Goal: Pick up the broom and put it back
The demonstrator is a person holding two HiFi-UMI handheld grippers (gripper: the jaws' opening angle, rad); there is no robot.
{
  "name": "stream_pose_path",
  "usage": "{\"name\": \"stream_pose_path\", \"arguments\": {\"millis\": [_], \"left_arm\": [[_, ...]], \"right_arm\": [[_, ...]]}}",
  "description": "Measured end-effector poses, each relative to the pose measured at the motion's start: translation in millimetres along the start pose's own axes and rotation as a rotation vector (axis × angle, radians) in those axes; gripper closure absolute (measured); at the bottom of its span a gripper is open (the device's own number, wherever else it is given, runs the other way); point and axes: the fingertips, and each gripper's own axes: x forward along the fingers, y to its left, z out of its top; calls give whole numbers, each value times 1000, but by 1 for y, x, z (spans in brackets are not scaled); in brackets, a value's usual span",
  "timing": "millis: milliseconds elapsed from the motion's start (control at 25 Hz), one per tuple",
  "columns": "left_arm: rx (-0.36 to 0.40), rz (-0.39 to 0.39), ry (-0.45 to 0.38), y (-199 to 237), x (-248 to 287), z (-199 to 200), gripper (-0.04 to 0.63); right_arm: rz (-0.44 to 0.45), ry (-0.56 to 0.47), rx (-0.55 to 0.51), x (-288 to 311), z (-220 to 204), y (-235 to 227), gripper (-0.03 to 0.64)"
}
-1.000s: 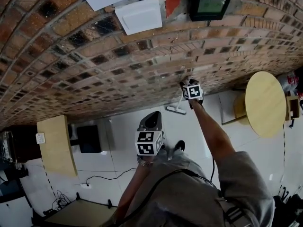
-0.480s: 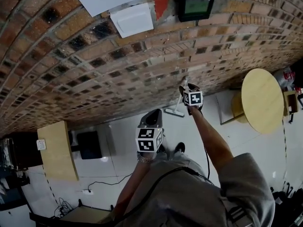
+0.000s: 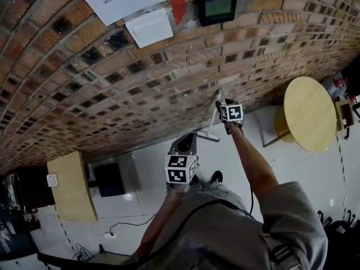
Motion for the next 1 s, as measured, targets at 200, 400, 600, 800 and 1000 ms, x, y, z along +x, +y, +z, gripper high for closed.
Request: {"name": "stream_pose_path", "arguments": {"millis": [200, 400, 600, 800, 1000], "left_arm": [[-6, 7, -26, 6, 0, 8, 592], [-3, -9, -44, 3, 11, 16, 592], [11, -31, -63, -7, 17, 27, 592], [25, -56, -79, -20, 14, 30, 592], [30, -70, -87, -30, 8, 28, 592]], "right_arm": [[4, -116, 88, -78, -2, 44, 562], [57, -108, 3, -143, 1, 114, 611], [56, -95, -105, -180, 14, 158, 611], [44, -100, -147, -204, 14, 173, 611], [41, -121, -138, -221, 14, 174, 611]]}}
